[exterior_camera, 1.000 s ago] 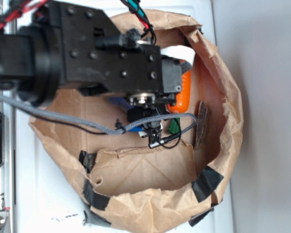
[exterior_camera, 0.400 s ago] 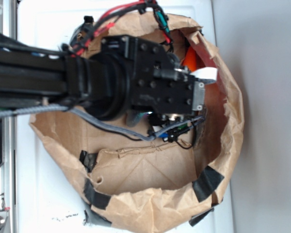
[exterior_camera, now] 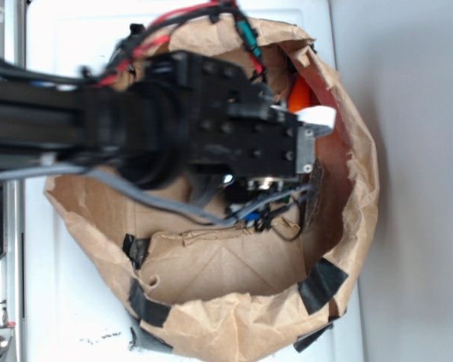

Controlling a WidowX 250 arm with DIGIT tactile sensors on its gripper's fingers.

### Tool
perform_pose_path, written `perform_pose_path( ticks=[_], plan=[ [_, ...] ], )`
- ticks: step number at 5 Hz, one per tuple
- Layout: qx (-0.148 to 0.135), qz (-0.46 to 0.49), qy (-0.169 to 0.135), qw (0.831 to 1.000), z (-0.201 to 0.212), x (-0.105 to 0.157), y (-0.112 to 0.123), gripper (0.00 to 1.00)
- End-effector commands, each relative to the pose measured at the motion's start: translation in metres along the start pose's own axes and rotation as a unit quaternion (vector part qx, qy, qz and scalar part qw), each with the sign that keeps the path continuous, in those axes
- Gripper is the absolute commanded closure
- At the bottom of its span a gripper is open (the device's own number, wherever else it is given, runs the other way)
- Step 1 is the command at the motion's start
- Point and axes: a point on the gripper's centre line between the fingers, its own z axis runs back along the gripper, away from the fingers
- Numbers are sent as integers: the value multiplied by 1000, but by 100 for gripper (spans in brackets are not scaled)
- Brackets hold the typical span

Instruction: Grab the gray animal.

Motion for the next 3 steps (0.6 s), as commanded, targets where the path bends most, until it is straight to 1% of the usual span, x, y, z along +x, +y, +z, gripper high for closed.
perform_pose_path(
  ticks=[1,2,3],
  plan=[
    [-108,-24,-45,993,92,-8,19,100],
    [-110,-40,-61,991,107,-12,19,96],
    [-85,-53,-73,992,105,-17,17,100]
  ],
)
